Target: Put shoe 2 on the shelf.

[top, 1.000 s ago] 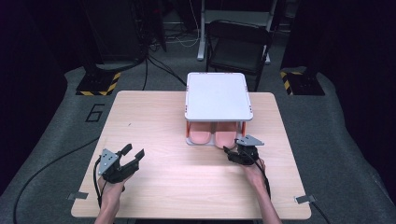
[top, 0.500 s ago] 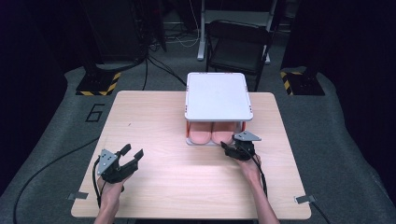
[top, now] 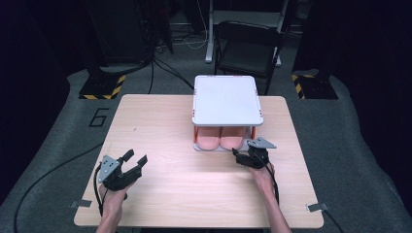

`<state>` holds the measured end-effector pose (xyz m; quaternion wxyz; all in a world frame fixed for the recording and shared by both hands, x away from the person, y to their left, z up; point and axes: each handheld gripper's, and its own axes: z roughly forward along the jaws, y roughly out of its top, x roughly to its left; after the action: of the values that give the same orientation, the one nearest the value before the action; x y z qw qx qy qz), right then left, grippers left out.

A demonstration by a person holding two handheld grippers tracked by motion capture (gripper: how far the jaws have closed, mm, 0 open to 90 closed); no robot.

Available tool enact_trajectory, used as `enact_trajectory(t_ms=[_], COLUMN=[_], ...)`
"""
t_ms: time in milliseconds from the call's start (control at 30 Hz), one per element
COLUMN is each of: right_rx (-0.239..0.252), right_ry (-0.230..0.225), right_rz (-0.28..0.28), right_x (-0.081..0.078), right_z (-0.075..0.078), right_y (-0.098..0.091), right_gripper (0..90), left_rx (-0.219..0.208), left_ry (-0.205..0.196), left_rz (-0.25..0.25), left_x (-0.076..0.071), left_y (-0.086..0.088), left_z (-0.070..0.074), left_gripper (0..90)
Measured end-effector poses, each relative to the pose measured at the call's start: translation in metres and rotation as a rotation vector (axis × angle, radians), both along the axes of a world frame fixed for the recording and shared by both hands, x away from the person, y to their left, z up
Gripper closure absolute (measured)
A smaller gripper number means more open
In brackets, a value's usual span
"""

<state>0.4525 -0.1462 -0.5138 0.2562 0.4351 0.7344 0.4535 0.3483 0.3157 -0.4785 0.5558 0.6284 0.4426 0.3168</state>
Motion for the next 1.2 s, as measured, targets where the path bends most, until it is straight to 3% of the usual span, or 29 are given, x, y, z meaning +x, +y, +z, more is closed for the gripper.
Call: enact_trajectory(t_ms=[167,467,567,800,1200], right_rx=[0.016,0.122,0.133,0.118,0.113], right_ry=[-0.066,-0.145,-0.16,-0.195,-0.194], right_rz=[-0.043,-0.074,-0.092,-0.128,-0.157], right_x=[-0.028,-0.084,-0.096,-0.109,-0.114], right_z=[0.011,0.019,0.017,0.01,0.004], right_y=[-0.013,-0.037,-0.044,-0.061,-0.071], right_gripper=[16.3,15.6,15.6,16.1,16.0], left_rx=[0.011,0.013,0.011,0.025,0.044], left_ry=[0.019,0.039,0.05,0.084,0.081], left_rz=[0.012,0.058,0.06,0.045,0.053], left_x=[0.002,0.002,0.002,0.005,0.003], left_y=[0.006,0.018,0.022,0.027,0.031], left_z=[-0.003,-0.01,-0.014,-0.021,-0.021], left_gripper=[31.6,21.6,19.6,15.5,15.2])
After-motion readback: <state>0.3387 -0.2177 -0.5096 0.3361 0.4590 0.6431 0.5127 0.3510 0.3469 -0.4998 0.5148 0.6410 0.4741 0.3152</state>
